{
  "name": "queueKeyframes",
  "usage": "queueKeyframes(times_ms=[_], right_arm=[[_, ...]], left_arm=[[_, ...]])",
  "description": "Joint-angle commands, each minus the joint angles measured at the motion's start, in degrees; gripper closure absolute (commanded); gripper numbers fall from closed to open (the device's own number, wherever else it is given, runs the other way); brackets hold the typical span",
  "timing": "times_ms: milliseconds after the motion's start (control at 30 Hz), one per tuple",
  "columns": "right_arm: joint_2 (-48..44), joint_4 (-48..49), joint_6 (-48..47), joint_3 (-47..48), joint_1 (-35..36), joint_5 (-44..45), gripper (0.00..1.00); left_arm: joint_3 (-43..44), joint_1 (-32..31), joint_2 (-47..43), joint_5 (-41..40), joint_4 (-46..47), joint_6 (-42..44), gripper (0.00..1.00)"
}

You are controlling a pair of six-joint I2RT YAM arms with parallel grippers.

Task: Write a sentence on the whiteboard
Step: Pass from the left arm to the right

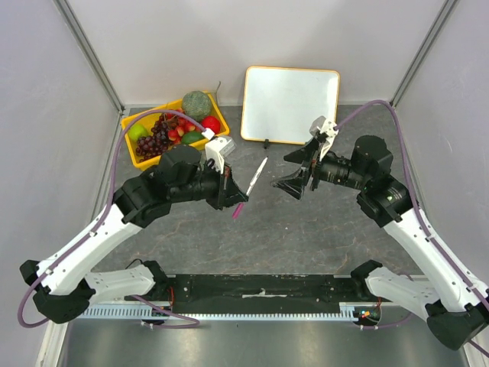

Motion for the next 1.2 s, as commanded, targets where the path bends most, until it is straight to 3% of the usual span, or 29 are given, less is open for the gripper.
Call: queueKeyframes(times_ms=[0,333,500,667,867,1000,1067,1167], right_arm=[[1.0,-8.6,-11.9,4.3,0.1,-3.9,0.02],[11.1,-7.2,-11.1,9.7,1.3,-31.1,0.02],[14.6,-7.5,-9.8,9.1,5.7,-34.5,0.04],[15.4,-8.2,-9.7,8.3,7.2,-36.1,0.23],[17.0,-9.8,-10.3,7.5,10.2,-37.5,0.34],[18.4,-17.0,-17.0,8.8,11.7,-33.9,0.34],[19.8,-23.8,-21.8,10.3,12.9,-31.1,0.38],[21.2,-25.3,-22.4,11.3,14.4,-29.1,0.45]], left_arm=[[4.5,0.1,2.3,7.2,-13.5,5.3,0.98],[8.2,0.1,3.3,18.9,-21.3,12.7,0.98],[9.6,0.1,4.6,23.0,-21.8,14.9,0.98],[10.8,0.0,6.8,23.1,-23.8,16.5,0.98],[12.3,0.0,7.6,22.5,-24.5,17.1,0.98],[13.3,0.0,7.8,22.3,-24.6,17.1,0.98],[13.6,0.0,8.0,22.7,-24.6,17.0,0.98],[13.6,0.0,8.5,22.8,-24.7,17.1,0.98]])
